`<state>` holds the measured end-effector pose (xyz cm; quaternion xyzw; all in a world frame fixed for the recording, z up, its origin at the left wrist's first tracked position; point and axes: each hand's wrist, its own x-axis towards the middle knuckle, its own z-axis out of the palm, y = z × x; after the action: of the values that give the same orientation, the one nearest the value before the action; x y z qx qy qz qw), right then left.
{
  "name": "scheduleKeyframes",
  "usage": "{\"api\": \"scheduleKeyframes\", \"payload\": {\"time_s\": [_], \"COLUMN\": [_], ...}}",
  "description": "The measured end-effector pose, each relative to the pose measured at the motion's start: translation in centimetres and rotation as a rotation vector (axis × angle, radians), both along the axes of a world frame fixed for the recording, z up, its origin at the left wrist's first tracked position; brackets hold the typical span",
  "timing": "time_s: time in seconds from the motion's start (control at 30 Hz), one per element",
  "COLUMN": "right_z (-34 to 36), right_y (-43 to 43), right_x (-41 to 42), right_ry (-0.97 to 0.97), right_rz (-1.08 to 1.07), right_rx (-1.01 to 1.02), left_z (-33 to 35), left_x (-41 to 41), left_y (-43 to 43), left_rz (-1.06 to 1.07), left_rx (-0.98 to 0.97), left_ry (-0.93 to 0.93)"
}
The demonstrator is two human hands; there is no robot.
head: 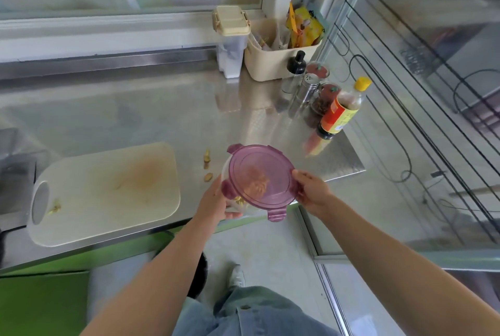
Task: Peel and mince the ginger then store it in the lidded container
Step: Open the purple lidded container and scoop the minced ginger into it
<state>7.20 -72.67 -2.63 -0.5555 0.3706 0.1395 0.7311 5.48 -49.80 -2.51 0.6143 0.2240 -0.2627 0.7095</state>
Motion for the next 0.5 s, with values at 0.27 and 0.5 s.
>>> {"api": "scheduleKeyframes", "payload": {"time_s": [0.27,0.5], "right_z": [0.7,0.2], "right_y": [-0.7,-0.4], "right_x": [0.1,0.5], "right_ry": [-0.092,-0.168], "right_rz": [0.13,0.23], "right_rx": [-0.2,-0.333], "left_z": [-0.5,-1.1], "left_x": [1.1,0.8], "left_y": [-0.9,-1.3], "left_rz": [0.088,0.023], "left_rx": [-0.185,0.014], "left_ry": [0.223,0.102]}}
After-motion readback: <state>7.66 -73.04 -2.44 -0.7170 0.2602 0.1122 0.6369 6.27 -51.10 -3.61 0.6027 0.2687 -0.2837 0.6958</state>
